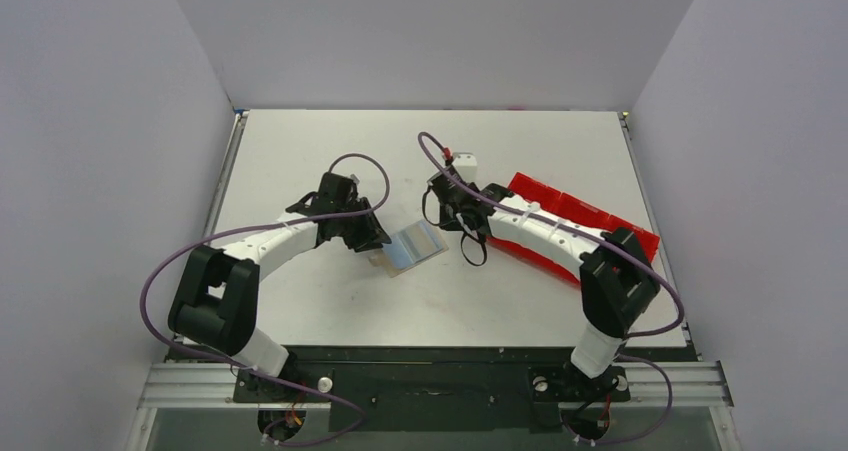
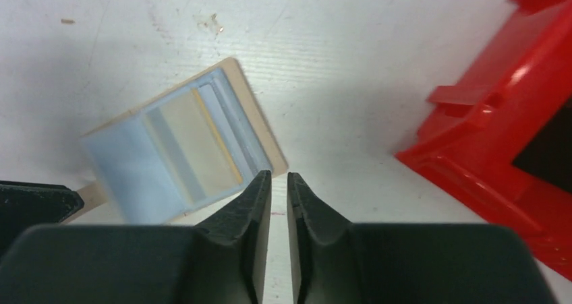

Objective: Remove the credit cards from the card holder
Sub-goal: Remove the credit card from the card holder.

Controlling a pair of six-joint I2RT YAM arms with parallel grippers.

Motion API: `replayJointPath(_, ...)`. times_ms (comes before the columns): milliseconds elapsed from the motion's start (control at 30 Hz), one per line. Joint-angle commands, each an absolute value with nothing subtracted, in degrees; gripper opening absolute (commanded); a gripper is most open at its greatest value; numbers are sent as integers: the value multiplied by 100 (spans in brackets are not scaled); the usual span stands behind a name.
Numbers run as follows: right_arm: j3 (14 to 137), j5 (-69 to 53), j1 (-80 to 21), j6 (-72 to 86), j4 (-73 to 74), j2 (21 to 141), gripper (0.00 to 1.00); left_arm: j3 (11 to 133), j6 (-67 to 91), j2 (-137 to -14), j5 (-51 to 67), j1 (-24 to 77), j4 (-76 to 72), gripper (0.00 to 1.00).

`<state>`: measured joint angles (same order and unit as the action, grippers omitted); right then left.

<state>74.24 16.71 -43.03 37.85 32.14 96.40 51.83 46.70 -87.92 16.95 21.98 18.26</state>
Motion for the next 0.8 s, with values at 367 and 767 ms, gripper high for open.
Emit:
replayJointPath(367, 7851, 459, -4594, 3632, 2396, 10770, 0, 5306, 4762, -9584, 1089, 2180, 1567, 5)
replayJointPath(767, 7846, 542, -4614, 3652, 2320, 11161, 0, 5406, 4735, -10024, 948, 2180, 1657, 2)
